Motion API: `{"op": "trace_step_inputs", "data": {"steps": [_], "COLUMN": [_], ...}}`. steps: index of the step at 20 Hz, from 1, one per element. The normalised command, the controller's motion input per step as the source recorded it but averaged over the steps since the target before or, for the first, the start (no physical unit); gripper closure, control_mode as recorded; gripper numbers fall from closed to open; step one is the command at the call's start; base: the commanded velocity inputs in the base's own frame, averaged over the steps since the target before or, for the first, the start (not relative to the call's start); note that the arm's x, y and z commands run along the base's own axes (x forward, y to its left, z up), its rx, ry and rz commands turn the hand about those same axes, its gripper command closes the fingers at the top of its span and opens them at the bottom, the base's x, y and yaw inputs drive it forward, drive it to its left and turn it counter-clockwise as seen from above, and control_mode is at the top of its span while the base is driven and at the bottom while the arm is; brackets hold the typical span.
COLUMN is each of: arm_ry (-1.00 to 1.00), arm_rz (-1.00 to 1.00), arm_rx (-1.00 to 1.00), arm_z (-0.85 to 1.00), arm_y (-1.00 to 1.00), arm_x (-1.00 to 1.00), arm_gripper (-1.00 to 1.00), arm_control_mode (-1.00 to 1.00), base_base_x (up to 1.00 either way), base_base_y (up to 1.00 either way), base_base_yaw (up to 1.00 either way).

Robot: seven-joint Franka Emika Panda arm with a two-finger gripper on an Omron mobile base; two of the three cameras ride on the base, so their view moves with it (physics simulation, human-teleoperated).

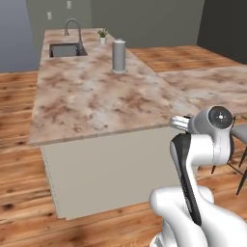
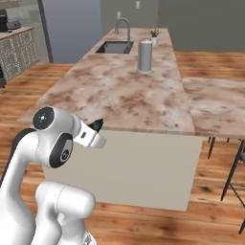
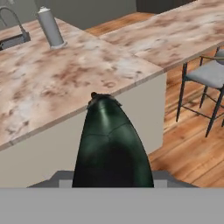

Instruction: Place the cold items (eggplant and orange) from the fridge in one tupperware on the dining counter. Place the warm items (hot dog and kebab skewer) in the stove area in another tupperware.

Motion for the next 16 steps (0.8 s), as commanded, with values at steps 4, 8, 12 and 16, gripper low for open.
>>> {"op": "trace_step_inputs", "data": {"steps": [4, 8, 12, 16], "arm_ry": [0.00, 0.00, 0.00, 0.00], "arm_rz": [0.00, 0.00, 0.00, 0.00], "arm_rx": [0.00, 0.00, 0.00, 0.00], "arm_z": [0.00, 0.00, 0.00, 0.00], "arm_y": [0.00, 0.00, 0.00, 0.00], "arm_x": [0.00, 0.00, 0.00, 0.00], "arm_gripper": [1.00, 1.00, 1.00, 1.00], "arm_control_mode": [1.00, 1.00, 1.00, 1.00], "base_base_x": [0.18, 0.20, 0.24, 0.24], "base_base_y": [-1.00, -1.00, -1.00, -1.00], "base_base_yaw": [0.00, 0.00, 0.00, 0.00]}}
